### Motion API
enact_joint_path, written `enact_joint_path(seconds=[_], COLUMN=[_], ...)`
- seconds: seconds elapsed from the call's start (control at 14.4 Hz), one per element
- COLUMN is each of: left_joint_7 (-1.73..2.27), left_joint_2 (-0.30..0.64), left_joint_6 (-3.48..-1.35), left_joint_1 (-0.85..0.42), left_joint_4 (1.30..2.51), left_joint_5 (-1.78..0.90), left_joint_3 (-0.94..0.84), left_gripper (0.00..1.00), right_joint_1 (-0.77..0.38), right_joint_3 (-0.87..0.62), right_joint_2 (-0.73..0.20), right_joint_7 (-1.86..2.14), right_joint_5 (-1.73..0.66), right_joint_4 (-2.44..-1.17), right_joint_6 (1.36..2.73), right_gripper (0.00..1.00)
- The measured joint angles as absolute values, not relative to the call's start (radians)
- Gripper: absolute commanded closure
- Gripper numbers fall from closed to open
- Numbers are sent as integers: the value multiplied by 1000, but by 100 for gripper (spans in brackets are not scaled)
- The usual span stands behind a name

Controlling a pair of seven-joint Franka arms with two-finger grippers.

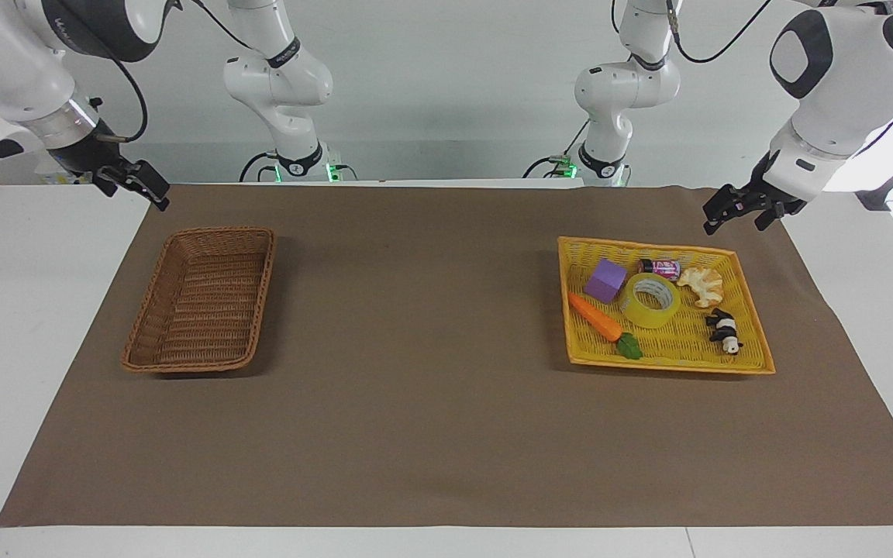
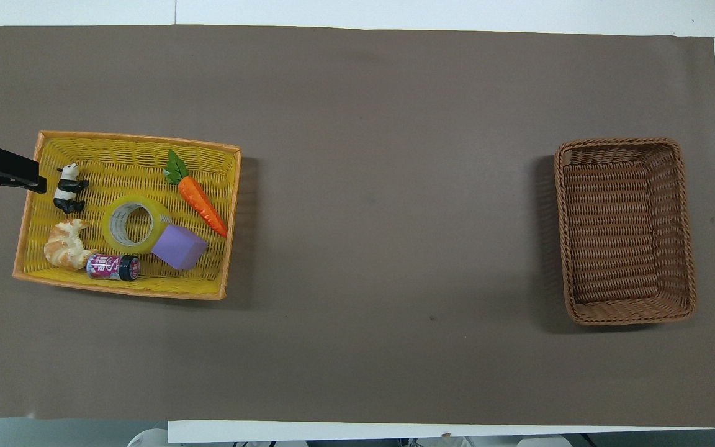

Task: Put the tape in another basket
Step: 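Move the left gripper toward the yellow tape roll in the yellow basket, then grasp the yellow tape roll with the left gripper and lift it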

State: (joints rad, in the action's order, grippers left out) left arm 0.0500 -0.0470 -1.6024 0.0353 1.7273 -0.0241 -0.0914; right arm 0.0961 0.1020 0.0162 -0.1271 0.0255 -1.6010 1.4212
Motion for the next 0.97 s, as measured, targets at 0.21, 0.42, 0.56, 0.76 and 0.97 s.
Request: enact_joint_path(seconds=[0.21,0.42,0.56,0.76,0.97], left_joint_7=[50,50,50,50,49], left_joint_2=[-47,-50,-52,-82,-120], left_joint_6=[-1602,-1602,-1602,-1719,-1913], left_joint_1=[35,35,35,32,30], left_joint_4=[1727,1727,1729,1840,2058], left_joint_5=[-24,-24,-24,-24,-24], left_joint_3=[-91,-91,-92,-95,-100], left_gripper=[0,0,0,1,2], right_joint_1=[96,96,96,96,96], right_joint_3=[102,102,102,102,102], right_joint_2=[16,16,16,16,16], right_joint_7=[-127,-127,-127,-127,-127], right_joint_5=[25,25,25,25,25], right_joint_4=[-1601,-1601,-1601,-1601,-1601], right_joint_6=[1421,1421,1421,1421,1421], right_gripper=[0,0,0,0,0])
